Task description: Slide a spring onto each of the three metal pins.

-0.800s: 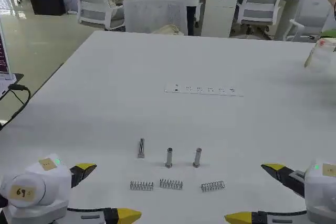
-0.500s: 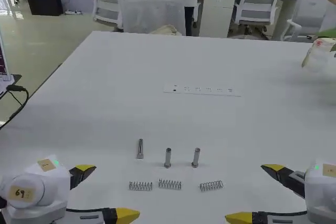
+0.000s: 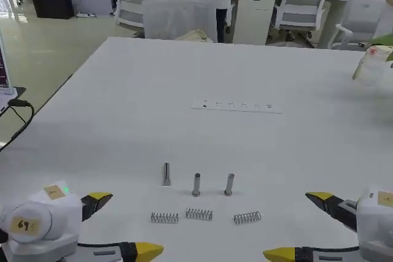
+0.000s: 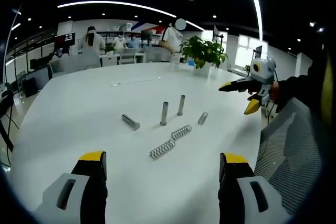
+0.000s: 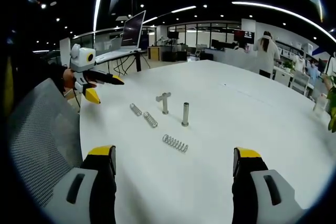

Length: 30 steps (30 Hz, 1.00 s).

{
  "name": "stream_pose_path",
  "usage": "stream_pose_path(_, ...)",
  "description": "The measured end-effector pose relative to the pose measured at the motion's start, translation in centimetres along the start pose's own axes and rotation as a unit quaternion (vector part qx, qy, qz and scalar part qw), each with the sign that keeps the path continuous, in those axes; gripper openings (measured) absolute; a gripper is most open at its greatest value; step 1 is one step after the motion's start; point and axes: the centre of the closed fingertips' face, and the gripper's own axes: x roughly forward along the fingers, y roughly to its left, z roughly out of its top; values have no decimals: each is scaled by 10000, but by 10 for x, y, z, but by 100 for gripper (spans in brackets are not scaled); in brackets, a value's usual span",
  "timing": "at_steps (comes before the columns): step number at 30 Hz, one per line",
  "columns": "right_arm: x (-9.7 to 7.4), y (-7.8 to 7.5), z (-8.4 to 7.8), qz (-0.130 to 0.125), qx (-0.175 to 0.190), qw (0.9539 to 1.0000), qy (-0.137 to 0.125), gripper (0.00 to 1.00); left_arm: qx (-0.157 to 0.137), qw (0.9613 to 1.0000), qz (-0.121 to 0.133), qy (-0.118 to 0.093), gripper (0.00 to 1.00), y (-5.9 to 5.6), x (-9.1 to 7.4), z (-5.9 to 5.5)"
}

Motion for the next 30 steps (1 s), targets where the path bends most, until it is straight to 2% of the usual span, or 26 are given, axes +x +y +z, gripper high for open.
stream_pose_path(30, -2, 4, -3, -8, 25, 10000, 38, 90, -25, 10000, 18, 7, 84, 1, -2, 0)
